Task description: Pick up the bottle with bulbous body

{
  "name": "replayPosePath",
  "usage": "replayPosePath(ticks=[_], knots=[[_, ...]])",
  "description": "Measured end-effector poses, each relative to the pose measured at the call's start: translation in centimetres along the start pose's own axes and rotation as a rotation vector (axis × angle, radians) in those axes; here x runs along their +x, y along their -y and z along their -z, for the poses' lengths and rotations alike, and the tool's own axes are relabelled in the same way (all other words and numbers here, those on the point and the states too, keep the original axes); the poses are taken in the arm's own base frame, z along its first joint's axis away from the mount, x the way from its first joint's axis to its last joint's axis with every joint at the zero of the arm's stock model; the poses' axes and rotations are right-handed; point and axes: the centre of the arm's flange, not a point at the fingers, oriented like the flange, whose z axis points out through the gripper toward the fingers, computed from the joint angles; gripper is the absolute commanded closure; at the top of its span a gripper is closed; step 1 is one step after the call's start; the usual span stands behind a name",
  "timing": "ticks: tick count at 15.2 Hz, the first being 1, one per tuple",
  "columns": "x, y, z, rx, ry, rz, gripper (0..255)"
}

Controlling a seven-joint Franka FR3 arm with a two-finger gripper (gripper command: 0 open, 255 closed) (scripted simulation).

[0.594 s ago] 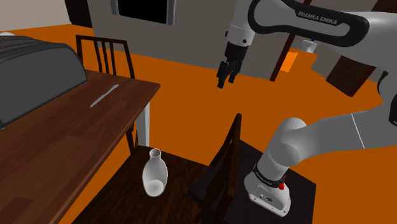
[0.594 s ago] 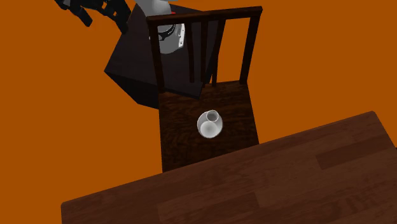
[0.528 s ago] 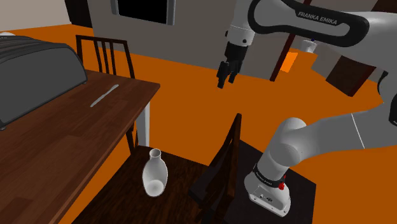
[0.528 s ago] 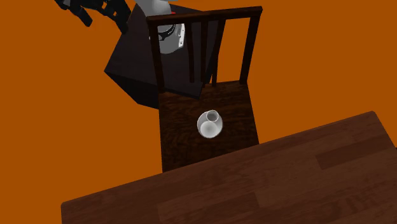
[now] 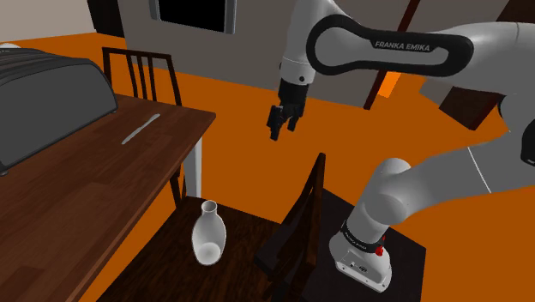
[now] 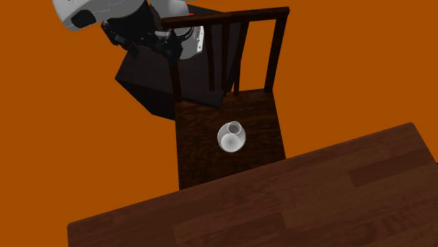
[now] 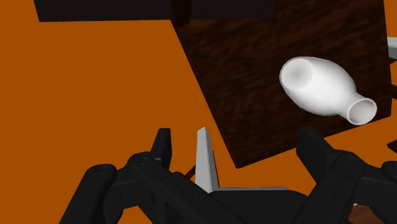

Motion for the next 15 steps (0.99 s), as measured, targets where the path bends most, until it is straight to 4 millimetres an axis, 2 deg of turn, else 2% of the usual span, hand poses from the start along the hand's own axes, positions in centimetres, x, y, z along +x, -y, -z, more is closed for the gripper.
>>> replayPosePath(ticks=[15], knots=[[5.1, 14.8, -12.3, -0.009, 0.036, -0.016, 0]])
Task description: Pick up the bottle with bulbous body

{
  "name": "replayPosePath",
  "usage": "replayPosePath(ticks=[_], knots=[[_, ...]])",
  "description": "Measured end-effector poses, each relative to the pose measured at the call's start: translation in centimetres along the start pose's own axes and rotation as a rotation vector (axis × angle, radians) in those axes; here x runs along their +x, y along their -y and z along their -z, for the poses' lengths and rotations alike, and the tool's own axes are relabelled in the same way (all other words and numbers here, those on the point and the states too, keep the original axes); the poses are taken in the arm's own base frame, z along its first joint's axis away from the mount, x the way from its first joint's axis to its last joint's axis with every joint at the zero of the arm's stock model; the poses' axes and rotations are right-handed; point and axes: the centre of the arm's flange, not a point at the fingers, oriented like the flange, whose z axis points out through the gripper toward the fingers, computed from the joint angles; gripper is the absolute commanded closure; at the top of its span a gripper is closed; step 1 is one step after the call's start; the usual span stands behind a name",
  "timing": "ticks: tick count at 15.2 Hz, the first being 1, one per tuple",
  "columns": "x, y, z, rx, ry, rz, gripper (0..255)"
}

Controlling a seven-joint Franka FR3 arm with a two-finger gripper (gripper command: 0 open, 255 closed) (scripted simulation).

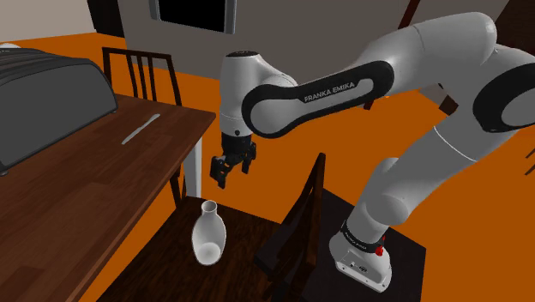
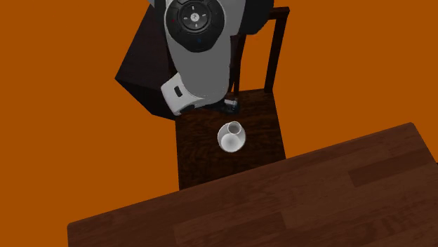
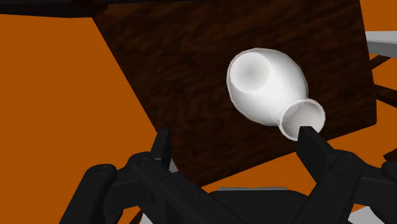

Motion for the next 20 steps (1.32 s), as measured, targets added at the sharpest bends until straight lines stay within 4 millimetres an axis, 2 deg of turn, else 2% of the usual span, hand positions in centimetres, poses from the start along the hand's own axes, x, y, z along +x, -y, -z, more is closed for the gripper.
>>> replayPosePath(ticks=[7, 10, 15, 16, 20], knots=[[2.1, 6.8, -5.4, -0.004, 0.016, -0.007, 0], [2.4, 7.5, -7.1, -0.003, 0.018, -0.009, 0], [2.3, 7.6, -9.7, -0.003, 0.018, -0.009, 0], [2.4, 7.6, -9.8, -0.003, 0.018, -0.009, 255], [2.4, 7.7, -10.0, -0.003, 0.018, -0.009, 255]])
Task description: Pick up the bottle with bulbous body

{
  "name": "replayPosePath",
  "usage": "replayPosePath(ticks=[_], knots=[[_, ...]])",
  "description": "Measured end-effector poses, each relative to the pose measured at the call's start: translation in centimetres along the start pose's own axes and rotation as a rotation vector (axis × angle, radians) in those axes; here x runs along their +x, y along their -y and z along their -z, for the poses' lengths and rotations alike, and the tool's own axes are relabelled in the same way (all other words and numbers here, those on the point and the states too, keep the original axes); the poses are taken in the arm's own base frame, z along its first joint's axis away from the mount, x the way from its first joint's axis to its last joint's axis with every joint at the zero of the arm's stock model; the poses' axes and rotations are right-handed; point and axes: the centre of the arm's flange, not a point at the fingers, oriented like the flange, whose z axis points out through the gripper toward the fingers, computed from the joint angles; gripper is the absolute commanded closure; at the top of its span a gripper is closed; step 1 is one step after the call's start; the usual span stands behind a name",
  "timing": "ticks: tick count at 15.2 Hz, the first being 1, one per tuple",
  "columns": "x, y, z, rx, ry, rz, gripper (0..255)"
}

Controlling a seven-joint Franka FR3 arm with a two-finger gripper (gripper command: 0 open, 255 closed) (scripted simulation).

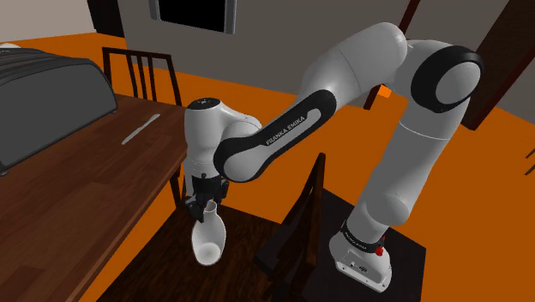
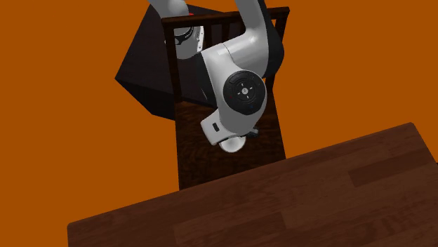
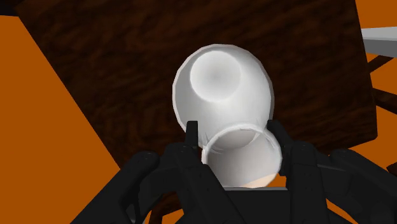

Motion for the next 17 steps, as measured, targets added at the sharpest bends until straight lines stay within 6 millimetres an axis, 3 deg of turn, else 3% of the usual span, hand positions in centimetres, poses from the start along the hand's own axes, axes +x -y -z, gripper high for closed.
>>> replayPosePath(ticks=[7, 17], knots=[[-0.1, 0.0, 0.2, 0.000, 0.000, 0.000, 255], [-0.4, -0.1, 5.1, 0.000, 0.000, 0.000, 255]])
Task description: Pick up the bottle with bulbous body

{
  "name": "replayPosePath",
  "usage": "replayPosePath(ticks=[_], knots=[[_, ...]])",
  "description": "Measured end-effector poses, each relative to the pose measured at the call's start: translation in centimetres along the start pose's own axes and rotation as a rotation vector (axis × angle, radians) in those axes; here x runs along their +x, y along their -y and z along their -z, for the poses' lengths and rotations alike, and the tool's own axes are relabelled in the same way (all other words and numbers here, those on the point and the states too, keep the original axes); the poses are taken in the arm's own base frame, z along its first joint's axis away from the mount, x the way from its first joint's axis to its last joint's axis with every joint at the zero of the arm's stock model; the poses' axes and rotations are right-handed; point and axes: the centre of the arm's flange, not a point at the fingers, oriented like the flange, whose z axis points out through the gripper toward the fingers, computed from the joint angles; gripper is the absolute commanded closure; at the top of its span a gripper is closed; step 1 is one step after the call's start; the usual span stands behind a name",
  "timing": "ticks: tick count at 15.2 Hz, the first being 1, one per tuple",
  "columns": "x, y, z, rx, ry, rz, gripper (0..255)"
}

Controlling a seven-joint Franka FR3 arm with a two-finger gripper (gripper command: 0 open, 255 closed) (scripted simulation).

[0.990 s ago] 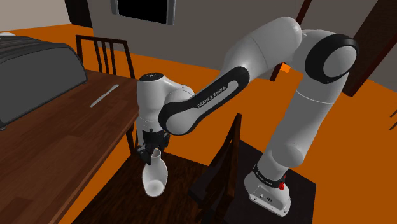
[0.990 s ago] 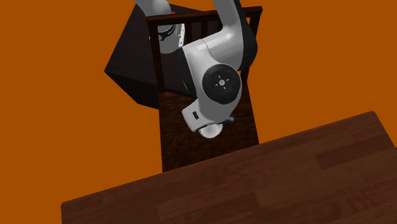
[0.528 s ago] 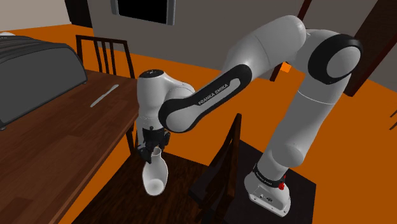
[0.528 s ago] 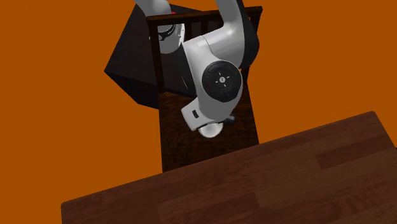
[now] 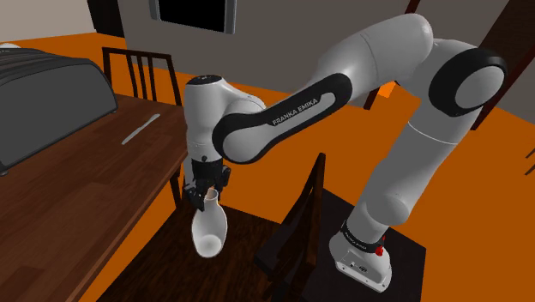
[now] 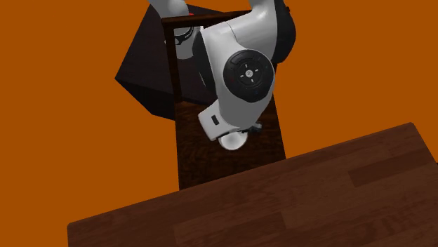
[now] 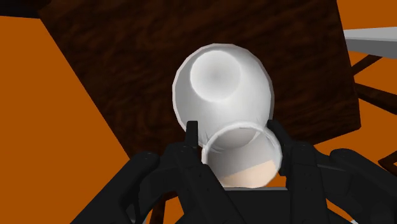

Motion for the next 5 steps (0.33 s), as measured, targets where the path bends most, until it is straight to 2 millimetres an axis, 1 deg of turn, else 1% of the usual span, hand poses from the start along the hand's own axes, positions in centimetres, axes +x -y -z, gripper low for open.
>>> replayPosePath(ticks=[5], knots=[[-0.1, 0.0, 2.5, 0.000, 0.000, 0.000, 255]])
